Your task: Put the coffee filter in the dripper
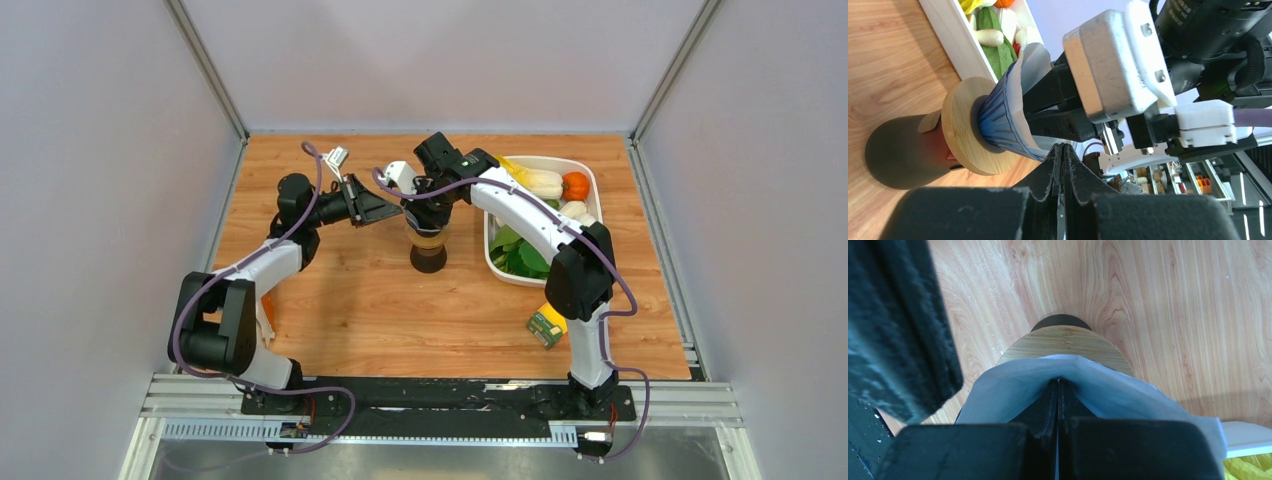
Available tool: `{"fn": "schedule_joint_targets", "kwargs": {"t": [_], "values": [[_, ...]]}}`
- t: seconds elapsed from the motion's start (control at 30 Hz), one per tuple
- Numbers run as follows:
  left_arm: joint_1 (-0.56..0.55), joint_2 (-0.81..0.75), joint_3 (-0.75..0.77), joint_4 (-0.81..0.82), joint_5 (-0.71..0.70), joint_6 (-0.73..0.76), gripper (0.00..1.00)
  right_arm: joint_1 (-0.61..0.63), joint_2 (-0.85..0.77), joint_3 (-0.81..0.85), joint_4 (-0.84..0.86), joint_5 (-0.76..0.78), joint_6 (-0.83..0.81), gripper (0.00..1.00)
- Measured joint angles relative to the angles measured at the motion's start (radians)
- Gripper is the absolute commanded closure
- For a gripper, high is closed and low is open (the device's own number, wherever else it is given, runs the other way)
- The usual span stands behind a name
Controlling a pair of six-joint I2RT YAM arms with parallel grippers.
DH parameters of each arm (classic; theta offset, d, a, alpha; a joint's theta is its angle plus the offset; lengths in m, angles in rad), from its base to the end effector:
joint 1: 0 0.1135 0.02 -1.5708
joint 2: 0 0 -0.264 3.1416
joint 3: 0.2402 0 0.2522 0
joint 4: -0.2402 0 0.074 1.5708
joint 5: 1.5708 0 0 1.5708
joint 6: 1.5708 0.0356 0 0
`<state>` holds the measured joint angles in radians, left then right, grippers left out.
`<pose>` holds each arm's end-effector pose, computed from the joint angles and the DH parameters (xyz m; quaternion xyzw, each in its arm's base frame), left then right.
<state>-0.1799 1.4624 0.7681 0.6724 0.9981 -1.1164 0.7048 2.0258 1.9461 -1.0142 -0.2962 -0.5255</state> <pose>0.3010 -0.0851 0.2633 0.0154 0.7111 -0.6434 0.2830 0.3243 0.2895 0.2950 -0.5831 0.7648 0.1637 0.2198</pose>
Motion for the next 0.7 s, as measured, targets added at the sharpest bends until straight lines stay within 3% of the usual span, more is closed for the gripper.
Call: {"fn": "schedule_joint_targets", "kwargs": {"t": [0.7], "values": [[-0.027, 0.061, 0.03, -0.011, 0.006, -0.004, 0.91, 0.0, 0.0, 0.0, 0.0, 0.0, 0.0, 1.0]]}}
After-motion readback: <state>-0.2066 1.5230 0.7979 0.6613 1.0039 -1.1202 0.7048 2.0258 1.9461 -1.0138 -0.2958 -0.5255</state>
